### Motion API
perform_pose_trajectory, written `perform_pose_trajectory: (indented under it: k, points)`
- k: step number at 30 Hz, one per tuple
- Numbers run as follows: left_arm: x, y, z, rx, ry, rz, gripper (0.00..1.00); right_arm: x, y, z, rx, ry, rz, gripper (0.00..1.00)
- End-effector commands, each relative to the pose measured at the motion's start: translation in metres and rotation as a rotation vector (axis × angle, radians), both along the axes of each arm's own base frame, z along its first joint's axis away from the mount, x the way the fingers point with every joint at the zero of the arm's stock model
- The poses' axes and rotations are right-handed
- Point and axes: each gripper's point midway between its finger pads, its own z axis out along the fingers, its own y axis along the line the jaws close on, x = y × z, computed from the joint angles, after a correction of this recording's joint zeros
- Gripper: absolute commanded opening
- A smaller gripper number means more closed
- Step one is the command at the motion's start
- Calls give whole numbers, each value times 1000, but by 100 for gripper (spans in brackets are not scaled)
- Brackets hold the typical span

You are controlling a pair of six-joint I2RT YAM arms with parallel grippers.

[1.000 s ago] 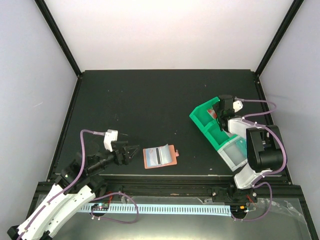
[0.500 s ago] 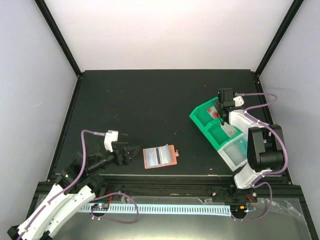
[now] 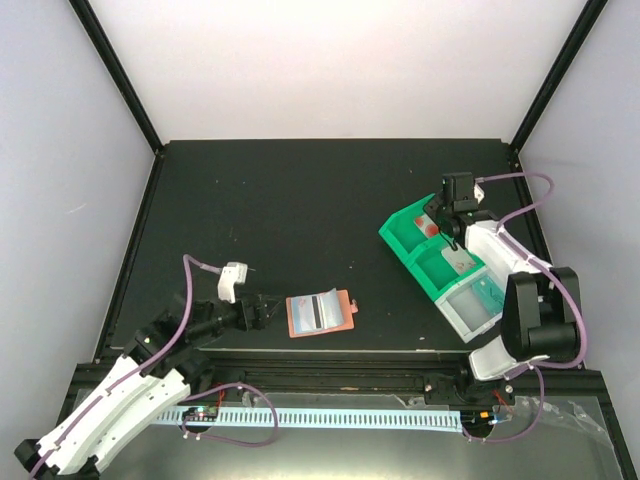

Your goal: Take the credit cards out of the card holder

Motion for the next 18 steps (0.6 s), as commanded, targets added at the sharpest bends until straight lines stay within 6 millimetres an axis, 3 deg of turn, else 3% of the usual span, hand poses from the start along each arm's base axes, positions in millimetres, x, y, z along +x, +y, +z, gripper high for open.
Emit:
perform_pose_trajectory:
  k: [1,10,14,18]
  points:
    - [0,-1,-9,34,47,-1,99,-14,27,15,14,-18,231,40]
    - [10,2,-11,54,64,53,99,-66,86,32,168,-112,620,40]
    - [14,-1,-16,25,71,67,99,-96,107,26,185,-92,743,40]
    - [16,-3,-33,28,100,76,99,-127,129,18,224,-64,837,39]
